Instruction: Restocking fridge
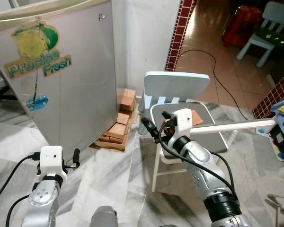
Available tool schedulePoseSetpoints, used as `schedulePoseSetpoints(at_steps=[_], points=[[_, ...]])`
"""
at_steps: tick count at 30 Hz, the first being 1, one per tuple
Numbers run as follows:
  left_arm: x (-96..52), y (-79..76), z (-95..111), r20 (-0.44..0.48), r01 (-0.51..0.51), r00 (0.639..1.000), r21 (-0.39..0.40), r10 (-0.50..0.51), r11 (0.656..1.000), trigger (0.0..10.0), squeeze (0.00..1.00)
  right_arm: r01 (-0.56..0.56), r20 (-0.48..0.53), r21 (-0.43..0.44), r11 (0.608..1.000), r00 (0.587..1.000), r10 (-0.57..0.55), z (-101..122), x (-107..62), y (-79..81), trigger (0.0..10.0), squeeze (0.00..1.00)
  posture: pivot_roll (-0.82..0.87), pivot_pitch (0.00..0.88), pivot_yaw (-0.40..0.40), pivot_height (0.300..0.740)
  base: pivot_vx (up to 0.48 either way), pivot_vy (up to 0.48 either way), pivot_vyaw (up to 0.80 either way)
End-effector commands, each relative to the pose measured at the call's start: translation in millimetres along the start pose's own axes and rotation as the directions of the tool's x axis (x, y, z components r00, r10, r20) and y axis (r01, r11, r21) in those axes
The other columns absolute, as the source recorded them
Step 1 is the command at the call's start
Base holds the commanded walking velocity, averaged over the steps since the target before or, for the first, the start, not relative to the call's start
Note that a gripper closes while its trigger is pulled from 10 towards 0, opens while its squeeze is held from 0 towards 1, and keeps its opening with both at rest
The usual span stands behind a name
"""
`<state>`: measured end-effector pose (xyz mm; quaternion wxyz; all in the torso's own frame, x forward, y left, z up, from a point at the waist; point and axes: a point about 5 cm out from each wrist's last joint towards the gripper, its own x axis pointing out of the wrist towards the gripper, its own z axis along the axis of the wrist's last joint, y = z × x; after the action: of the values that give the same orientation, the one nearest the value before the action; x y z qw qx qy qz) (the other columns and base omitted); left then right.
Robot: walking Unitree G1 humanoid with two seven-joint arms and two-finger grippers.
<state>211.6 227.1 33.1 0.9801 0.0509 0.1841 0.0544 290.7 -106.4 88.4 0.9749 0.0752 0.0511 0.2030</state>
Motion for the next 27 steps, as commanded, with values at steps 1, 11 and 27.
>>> schedulePoseSetpoints(at_steps=[1,11,27], points=[[-2.5,2.7,-1,0.007,-0.008,1.0,0.006,0.008,1.0,10.0,0.0,0.07,0.025,0.011,0.998,0.997,-0.07,0,-0.7,-6.2,10.0,0.0,0.2,0.007,-0.068,0.74,0.0,0.48,0.0],[6.3,-4.4,12,0.063,0.039,0.997,0.042,-0.041,0.998,10.0,0.0,0.133,0.043,-0.026,0.991,0.99,-0.132,5,3.4,-13.3,10.0,0.0,0.18,0.016,-0.075,0.74,0.0,0.48,0.0],[12.2,-2.8,9,0.049,0.049,0.997,0.039,-0.051,0.998,10.0,0.0,0.153,0.052,-0.056,0.987,0.987,-0.15,4,9.6,-12.3,10.0,0.0,0.17,0.016,-0.071,0.74,0.0,0.48,-0.08]])
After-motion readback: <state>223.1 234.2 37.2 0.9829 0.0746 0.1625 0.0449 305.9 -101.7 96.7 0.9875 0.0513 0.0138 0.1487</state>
